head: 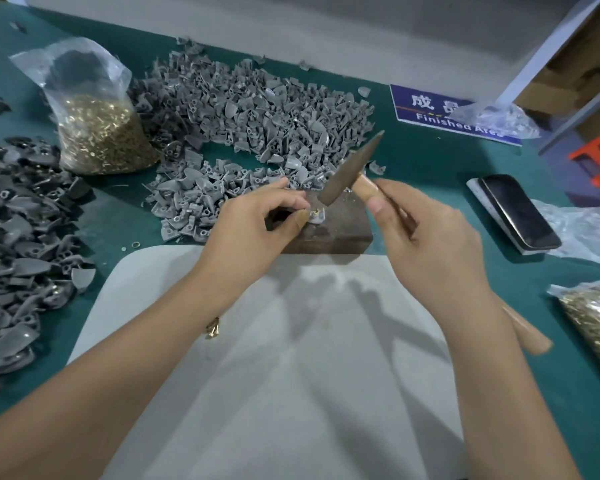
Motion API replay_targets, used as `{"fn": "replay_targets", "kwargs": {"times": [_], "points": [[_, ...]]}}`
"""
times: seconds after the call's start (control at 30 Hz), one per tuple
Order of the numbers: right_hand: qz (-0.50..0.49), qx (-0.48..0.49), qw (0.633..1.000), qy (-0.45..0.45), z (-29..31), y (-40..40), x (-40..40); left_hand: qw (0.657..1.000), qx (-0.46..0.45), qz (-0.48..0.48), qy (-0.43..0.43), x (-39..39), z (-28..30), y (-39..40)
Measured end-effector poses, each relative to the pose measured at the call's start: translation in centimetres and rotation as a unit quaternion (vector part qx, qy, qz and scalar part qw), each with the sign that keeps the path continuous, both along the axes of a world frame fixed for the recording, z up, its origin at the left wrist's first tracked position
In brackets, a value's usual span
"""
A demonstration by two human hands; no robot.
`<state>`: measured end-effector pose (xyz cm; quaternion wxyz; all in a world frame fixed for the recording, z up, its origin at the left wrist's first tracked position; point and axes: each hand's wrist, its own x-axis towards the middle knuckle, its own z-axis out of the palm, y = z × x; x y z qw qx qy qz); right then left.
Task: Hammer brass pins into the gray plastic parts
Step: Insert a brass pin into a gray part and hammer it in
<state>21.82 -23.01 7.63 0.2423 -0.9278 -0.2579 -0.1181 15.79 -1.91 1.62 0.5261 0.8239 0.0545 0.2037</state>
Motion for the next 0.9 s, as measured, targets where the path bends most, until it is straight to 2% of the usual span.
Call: {"fn": "replay_targets", "kwargs": {"times": [0.17, 0.33, 0.43, 0.5, 0.6, 0.7, 0.77, 0.83, 0.9], "points": [[0.002, 0.011, 0.998, -0.057, -0.8, 0.2, -1.2, 1.0, 0.017, 0.001, 0.007, -0.4, 0.2, 0.1], [0.006, 0.111, 0.989, -0.097, -0.8, 0.8, -1.6, 1.0, 0.023, -0.005, 0.008, -0.2, 0.3, -0.1], [-0.011, 0.125, 0.987, -0.103, -0.7, 0.7, -1.8, 0.999, 0.035, 0.003, 0.012, -0.2, 0.3, 0.0], [-0.02, 0.109, 0.991, -0.076, -0.8, 0.7, -1.9, 0.999, 0.033, 0.005, 0.013, -0.3, 0.4, 0.0], [-0.034, 0.025, 0.997, -0.064, -1.0, 0.6, -2.0, 1.0, 0.017, 0.013, 0.017, -0.3, 0.5, -0.2], [-0.067, 0.082, 0.99, -0.09, -0.6, 0.4, -2.0, 1.0, 0.023, 0.011, 0.017, -0.3, 0.6, -0.1], [-0.055, 0.098, 0.99, -0.087, -0.5, 0.7, -2.0, 0.999, 0.026, 0.007, 0.018, -0.3, 0.6, 0.0], [-0.024, 0.03, 0.997, -0.064, -0.6, 1.0, -2.3, 1.0, 0.017, 0.0, 0.018, -0.3, 0.7, 0.0], [-0.023, -0.002, 0.996, -0.087, -0.7, 1.0, -2.5, 1.0, 0.016, 0.001, 0.022, -0.3, 0.8, 0.0]]}}
